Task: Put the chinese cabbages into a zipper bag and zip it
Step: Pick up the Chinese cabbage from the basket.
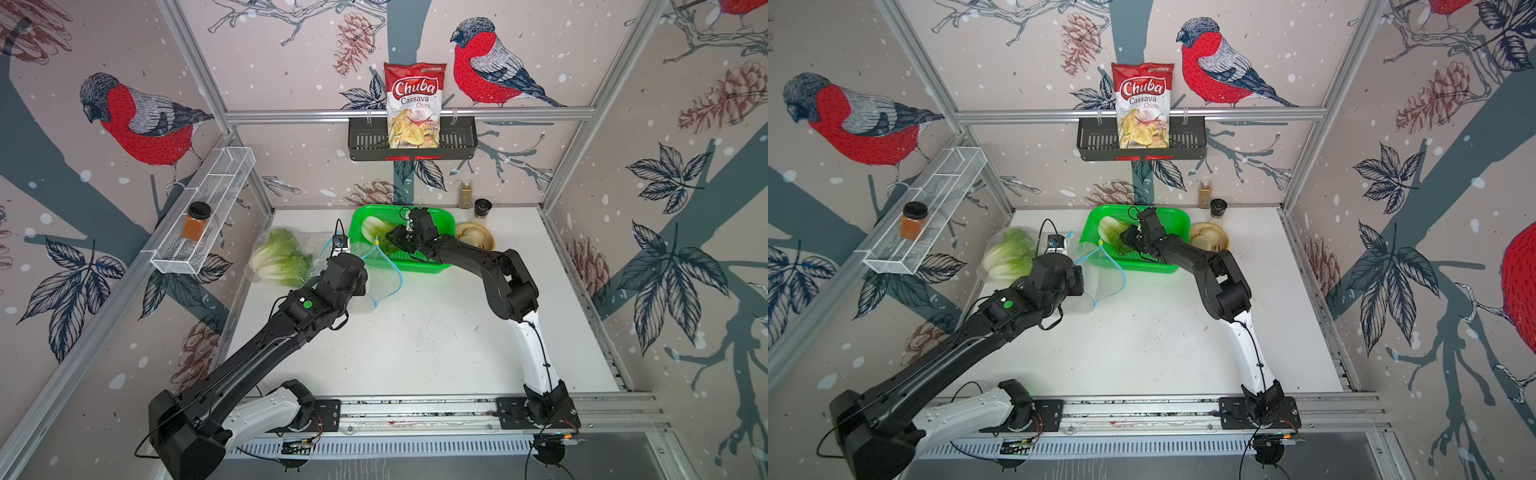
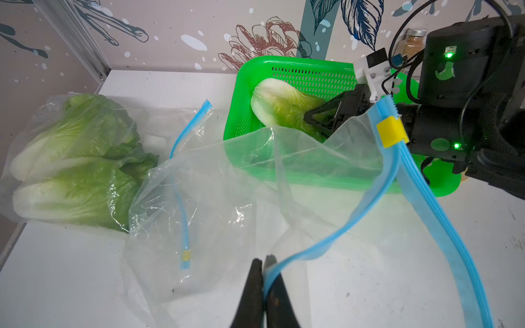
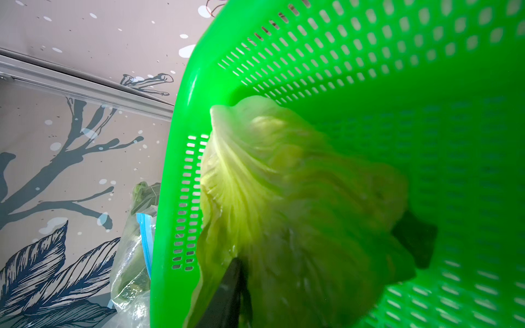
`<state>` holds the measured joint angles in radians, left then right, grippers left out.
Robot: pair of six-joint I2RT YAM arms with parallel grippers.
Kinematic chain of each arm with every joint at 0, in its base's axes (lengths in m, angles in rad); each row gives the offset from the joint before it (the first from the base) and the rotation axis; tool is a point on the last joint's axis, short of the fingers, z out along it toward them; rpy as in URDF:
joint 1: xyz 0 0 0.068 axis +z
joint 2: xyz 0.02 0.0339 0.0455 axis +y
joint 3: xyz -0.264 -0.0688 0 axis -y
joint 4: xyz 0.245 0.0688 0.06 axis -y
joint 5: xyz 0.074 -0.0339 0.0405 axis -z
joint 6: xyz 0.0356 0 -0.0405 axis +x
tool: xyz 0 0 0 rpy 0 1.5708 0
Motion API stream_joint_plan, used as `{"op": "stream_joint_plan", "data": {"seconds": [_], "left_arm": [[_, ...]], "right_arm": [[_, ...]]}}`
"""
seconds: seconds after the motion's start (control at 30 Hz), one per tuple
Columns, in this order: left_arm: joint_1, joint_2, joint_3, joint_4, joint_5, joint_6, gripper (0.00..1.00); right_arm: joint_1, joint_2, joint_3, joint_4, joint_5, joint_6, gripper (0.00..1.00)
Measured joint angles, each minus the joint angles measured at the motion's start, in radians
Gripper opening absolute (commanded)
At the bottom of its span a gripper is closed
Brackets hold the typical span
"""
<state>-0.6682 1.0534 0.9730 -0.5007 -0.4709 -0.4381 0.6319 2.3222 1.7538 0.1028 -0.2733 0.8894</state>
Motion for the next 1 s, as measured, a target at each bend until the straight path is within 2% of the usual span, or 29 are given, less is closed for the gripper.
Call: {"op": "stream_joint_plan", "data": {"seconds": [0.1, 0.33, 0.47, 0.83, 1.0], "left_arm": [[0.000, 0.001, 0.000, 0.003, 0.005, 0.000, 0.06], [0.000, 0.023, 0.002, 0.023, 0.056, 0.001, 0.04], [0.000, 0.046, 0.008, 0.030, 0.099, 0.001, 0.01], [-0.006, 0.135, 0.013, 0.100, 0.209, 0.002, 0.01], [-0.016, 0.187, 0.013, 0.133, 0.235, 0.003, 0.01]], "right_arm": [[-0.009, -0.033, -0.045, 0.040, -0.014, 0.004, 0.07], [-0.025, -0.181, -0.200, 0.118, -0.006, -0.005, 0.03], [-0.026, -0.293, -0.293, 0.135, -0.008, -0.052, 0.02], [-0.054, -0.739, -0.601, 0.074, 0.117, -0.210, 0.02], [0.005, -0.919, -0.675, -0.034, 0.191, -0.287, 0.01]]}}
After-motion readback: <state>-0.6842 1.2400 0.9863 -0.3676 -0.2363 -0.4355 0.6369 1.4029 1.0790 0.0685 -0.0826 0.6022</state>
